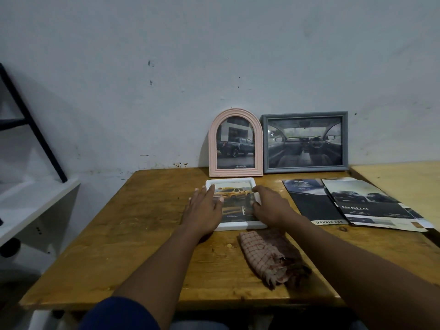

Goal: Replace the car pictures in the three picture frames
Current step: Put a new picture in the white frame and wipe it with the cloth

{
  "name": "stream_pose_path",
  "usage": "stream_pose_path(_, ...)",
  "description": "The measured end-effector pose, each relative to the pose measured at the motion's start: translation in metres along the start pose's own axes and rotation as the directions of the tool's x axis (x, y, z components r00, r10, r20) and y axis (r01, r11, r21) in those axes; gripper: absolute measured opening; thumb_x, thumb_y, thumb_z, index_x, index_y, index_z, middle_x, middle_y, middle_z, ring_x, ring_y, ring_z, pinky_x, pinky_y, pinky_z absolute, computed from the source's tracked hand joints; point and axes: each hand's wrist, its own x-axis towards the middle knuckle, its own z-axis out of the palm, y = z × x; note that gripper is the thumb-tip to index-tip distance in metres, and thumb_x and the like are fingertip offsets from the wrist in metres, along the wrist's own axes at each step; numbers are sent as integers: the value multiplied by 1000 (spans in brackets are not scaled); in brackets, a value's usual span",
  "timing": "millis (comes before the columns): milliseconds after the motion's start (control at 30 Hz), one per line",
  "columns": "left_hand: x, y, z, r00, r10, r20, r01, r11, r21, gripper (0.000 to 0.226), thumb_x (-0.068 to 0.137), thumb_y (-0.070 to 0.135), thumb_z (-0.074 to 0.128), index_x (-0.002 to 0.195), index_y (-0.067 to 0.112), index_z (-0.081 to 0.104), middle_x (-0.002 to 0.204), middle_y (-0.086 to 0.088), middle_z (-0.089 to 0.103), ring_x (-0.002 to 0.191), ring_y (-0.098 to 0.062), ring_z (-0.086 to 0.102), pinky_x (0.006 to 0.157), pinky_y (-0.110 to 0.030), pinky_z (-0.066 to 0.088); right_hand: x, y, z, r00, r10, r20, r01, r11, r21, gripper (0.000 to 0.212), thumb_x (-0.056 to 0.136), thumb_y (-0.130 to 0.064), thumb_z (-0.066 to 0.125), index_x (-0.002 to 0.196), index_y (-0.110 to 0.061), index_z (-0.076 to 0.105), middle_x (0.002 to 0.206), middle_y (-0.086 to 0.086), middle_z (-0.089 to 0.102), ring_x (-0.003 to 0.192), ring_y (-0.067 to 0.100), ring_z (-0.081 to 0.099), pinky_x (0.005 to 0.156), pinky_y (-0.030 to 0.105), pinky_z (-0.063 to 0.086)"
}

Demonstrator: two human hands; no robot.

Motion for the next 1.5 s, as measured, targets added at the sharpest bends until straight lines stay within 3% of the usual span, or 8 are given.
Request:
stream_pose_path(333, -52, 13, 3, 995, 69, 72, -70, 997, 13, 63, 106, 48, 37, 162, 25, 18, 169, -3, 19, 156, -30, 7, 124, -54, 16, -82, -13, -16, 971, -238, -7, 238, 971, 9, 26, 93, -27, 62, 117, -19, 66, 119, 1, 64, 109, 19, 57, 89, 33, 49)
stream_pose_path(433, -61, 10, 5, 992, 65, 112, -72, 996, 58, 66, 107, 49, 34, 163, 23, 13, 169, -6, 17, 156, -31, 9, 123, -54, 18, -103, -11, -7, 960, -280, 10, 280, 960, -25, 24, 91, -37, 61, 110, -24, 67, 107, -4, 67, 98, 14, 60, 84, 37, 55)
stream_pose_path(633, -68, 12, 4, 993, 77, 88, -83, 994, 69, 64, 107, 46, 35, 163, 23, 14, 169, -6, 19, 155, -28, 15, 123, -52, 21, -123, -1, 9, 940, -331, 86, 340, 932, -126, 59, 91, -62, 51, 139, -28, 46, 135, -1, 57, 121, 18, 50, 98, 34, 42)
stream_pose_path(800, -59, 13, -3, 997, 72, 27, -72, 997, -22, 58, 108, 39, 37, 162, 24, 20, 167, -4, 25, 152, -26, 25, 120, -48, 30, -121, -4, 8, 940, -342, -5, 341, 937, -74, 32, 100, -35, 50, 131, -27, 53, 128, -1, 61, 114, 17, 54, 92, 34, 47)
stream_pose_path(967, -28, 5, -17, 1000, 23, -18, -23, 999, -44, 58, 108, 37, 40, 161, 26, 21, 166, -5, 27, 151, -28, 27, 119, -50, 32, -72, -15, -29, 989, -149, 4, 141, 943, 300, 19, 100, -19, 54, 115, -24, 64, 104, -3, 66, 95, 16, 67, 70, 26, 57)
stream_pose_path(1100, 1, -11, -19, 999, -10, -52, 4, 993, -115, 57, 104, 38, 46, 157, 34, 26, 159, 0, 40, 141, -25, 43, 107, -52, 48, -12, -31, -58, 993, -115, 18, 106, 956, 275, 19, 101, -19, 51, 112, -18, 67, 95, 6, 70, 84, 19, 69, 75, 38, 61)
stream_pose_path(1267, 25, -13, -14, 993, -53, -103, 39, 991, -130, 64, 106, 30, 46, 161, 31, 13, 165, -1, 29, 150, -26, 30, 116, -48, 37, 70, -51, -37, 981, -192, 8, 188, 965, 181, 16, 99, -19, 56, 112, -24, 63, 99, 1, 65, 82, 12, 64, 64, 24, 52)
stream_pose_path(1500, 35, -17, 10, 991, -42, -127, 20, 985, -170, 76, 107, 28, 42, 161, 35, -11, 163, -7, 31, 134, -25, 48, 98, -36, 46, 99, -50, 43, 924, -362, 120, 365, 931, -4, 28, 100, -31, 45, 120, -23, 63, 120, 5, 67, 107, 25, 60, 92, 45, 49)
